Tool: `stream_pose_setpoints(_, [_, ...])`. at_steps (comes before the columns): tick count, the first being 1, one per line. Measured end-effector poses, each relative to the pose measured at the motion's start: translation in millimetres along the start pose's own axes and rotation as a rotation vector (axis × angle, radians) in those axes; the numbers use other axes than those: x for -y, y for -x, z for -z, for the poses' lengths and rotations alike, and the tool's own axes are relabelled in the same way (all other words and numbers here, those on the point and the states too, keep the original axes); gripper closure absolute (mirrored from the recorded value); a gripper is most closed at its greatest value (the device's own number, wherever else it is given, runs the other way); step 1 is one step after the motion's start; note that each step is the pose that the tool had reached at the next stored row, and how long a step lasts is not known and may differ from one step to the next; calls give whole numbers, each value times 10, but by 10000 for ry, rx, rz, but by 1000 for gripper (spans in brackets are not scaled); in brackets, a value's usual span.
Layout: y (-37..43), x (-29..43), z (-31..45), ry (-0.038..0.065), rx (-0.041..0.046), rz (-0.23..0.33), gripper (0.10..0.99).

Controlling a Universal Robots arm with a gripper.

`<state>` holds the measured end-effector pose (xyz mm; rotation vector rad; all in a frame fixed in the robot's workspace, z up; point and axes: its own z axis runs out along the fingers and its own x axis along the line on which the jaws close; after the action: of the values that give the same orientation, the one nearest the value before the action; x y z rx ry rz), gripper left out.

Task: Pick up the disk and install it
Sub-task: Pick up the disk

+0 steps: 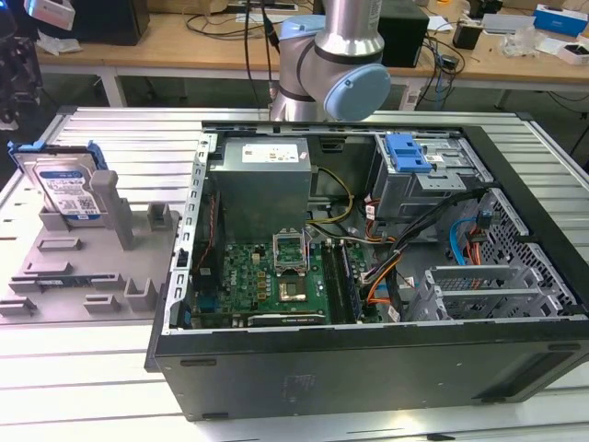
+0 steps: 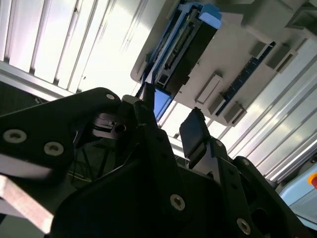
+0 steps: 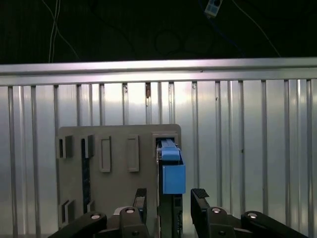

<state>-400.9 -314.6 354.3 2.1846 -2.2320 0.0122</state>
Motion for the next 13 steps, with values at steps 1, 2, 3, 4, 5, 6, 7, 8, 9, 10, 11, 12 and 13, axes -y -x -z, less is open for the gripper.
stream_pose_setpoints(1, [0, -1, -10, 9, 0, 0, 604])
stream_pose_setpoints(2, [0, -1, -20, 18, -1, 0, 604])
stream_pose_setpoints(3, [0, 0, -35, 33, -2, 1, 604])
stream_pose_setpoints(4, [1, 0, -47, 50, -2, 1, 604])
stream_pose_setpoints(5, [1, 0, -60, 68, -3, 1, 604])
stream_pose_setpoints(6, [1, 0, -70, 76, -3, 1, 604])
stream_pose_setpoints(7, [1, 0, -86, 86, -3, 1, 604])
stream_pose_setpoints(8, [2, 0, -106, 91, -3, 1, 604])
stream_pose_setpoints(9, [2, 0, -116, 92, -3, 1, 604])
stream_pose_setpoints(10, [2, 0, -123, 92, -3, 1, 604])
stream_pose_setpoints(11, [2, 0, -129, 93, -3, 1, 604])
stream_pose_setpoints(12, [2, 0, -133, 93, -4, 2, 604])
stream_pose_setpoints(13, [2, 0, -135, 95, -4, 2, 604])
